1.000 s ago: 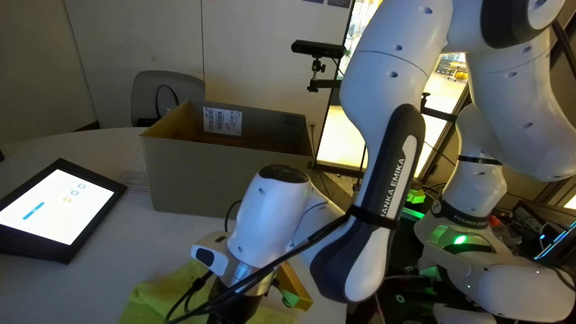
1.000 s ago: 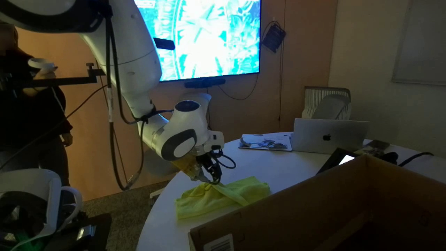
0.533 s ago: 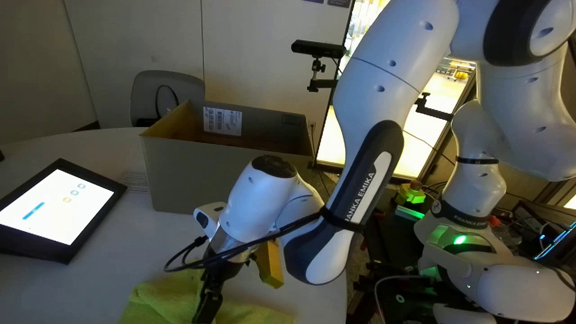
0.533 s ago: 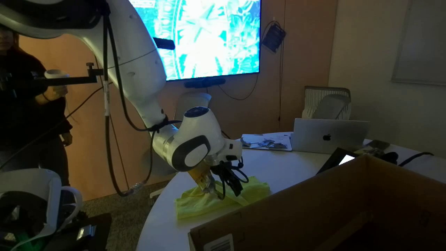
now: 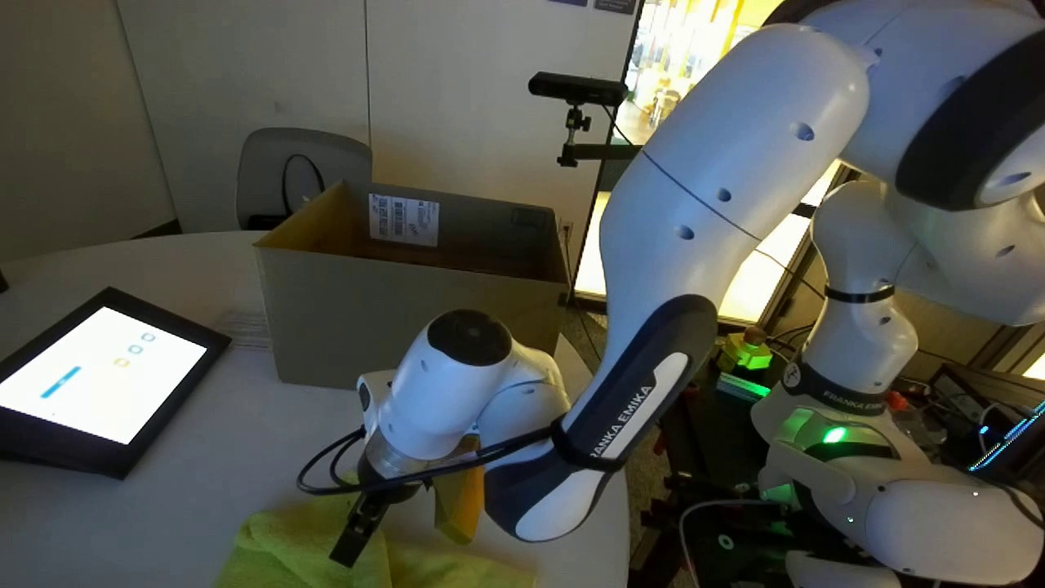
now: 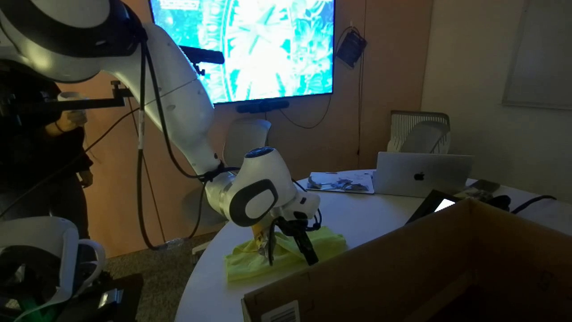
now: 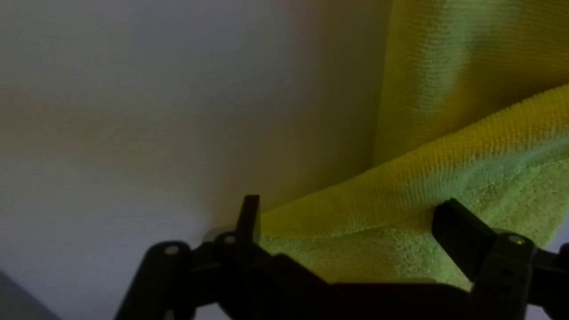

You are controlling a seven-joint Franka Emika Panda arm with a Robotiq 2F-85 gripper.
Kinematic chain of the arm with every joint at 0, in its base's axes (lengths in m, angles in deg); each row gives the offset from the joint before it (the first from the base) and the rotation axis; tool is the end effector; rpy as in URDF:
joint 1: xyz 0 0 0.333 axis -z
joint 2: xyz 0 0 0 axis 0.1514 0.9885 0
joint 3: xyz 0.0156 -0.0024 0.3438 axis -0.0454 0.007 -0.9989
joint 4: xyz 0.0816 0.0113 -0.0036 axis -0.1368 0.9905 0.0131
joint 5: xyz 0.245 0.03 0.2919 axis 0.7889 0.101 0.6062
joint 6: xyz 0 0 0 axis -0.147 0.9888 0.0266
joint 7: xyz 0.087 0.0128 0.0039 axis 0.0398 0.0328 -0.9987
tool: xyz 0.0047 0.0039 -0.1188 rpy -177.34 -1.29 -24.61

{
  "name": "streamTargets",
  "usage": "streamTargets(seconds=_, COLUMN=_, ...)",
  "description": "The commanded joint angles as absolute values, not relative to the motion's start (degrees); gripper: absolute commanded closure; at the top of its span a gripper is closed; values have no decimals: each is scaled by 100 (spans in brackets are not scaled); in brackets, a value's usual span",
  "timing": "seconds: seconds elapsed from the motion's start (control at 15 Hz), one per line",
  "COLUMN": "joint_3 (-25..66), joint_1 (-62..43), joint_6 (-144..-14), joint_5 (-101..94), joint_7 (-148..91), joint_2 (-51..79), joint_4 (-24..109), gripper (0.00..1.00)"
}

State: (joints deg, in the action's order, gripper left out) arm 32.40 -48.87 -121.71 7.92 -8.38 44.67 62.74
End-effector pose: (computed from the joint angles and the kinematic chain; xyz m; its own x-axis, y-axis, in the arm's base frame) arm 0.5821 0.2602 0.1129 0.9334 -0.0387 0.3566 -0.0395 -0.9992 -0.0053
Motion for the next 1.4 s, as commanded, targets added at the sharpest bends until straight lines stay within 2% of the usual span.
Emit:
streamTargets(seconds=0.0, joint_3=3563, joint_1=-5208, joint_6=-11893, joint_5=965, joint_7=-337, joint_2=4754, joint_4=5944, gripper=0)
streamTargets(seconds=0.4, joint_3=3443, joint_1=-5101, joint_6=-11712, joint_5=934, joint_7=-67, joint_2=4845, joint_4=5849, gripper=1)
streamTargets(seconds=0.47, joint_3=3421, joint_1=-5078, joint_6=-11711, joint_5=928, joint_7=-55, joint_2=4838, joint_4=5850, gripper=8)
streamTargets(seconds=0.53, joint_3=3398, joint_1=-5056, joint_6=-11719, joint_5=925, joint_7=-48, joint_2=4841, joint_4=5847, gripper=23)
streamTargets(seconds=0.87, joint_3=3328, joint_1=-5009, joint_6=-11745, joint_5=892, joint_7=-59, joint_2=4827, joint_4=5812, gripper=64)
streamTargets(seconds=1.13, joint_3=3305, joint_1=-4960, joint_6=-11750, joint_5=886, joint_7=-74, joint_2=4807, joint_4=5816, gripper=78)
streamTargets(seconds=1.33, joint_3=3356, joint_1=-5019, joint_6=-11774, joint_5=857, joint_7=-78, joint_2=4757, joint_4=5855, gripper=72)
